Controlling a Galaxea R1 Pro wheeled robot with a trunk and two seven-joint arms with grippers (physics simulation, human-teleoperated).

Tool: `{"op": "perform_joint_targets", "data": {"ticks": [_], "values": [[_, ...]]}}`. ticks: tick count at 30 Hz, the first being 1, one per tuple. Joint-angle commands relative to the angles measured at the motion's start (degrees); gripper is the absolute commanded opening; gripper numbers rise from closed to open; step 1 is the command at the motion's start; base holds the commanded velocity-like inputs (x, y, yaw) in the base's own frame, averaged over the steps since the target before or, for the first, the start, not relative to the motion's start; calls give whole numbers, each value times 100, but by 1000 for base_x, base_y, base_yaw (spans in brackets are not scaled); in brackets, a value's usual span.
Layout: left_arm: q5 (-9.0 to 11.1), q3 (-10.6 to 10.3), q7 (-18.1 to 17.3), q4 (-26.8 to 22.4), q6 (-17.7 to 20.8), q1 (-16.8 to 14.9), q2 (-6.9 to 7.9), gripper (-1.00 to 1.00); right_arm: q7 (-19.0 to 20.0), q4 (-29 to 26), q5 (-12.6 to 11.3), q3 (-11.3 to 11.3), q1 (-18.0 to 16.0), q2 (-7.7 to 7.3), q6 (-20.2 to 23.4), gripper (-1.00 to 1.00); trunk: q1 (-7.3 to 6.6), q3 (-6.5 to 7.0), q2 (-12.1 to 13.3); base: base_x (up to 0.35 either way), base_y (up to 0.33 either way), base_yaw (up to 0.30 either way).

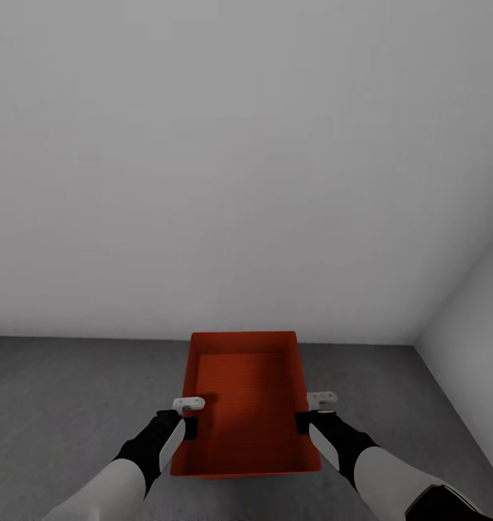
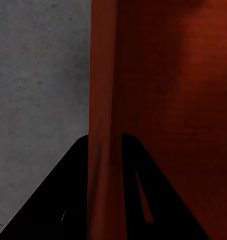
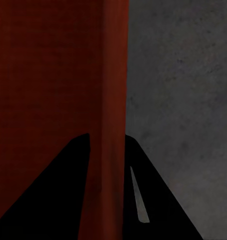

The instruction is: Move the two storage containers from the living room to the garage. In the garage, place one container on the floor and stack the other container on top of it (either order is fine).

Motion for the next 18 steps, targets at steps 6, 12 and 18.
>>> {"op": "perform_joint_targets", "data": {"ticks": [6,12,18], "values": [[-162,84,52,-26,59,-8,263,-100,-53,85,-42,152,-1,-6,31,-100,2,-47,-10,0,0,0],[-162,78,42,-18,59,-8,263,-100,-53,85,-42,152,-1,-4,31,-100,2,-85,-10,0,0,0],[-162,82,41,-17,59,-8,263,-100,-53,85,-42,152,-1,-4,30,-100,2,-123,-10,0,0,0]]}}
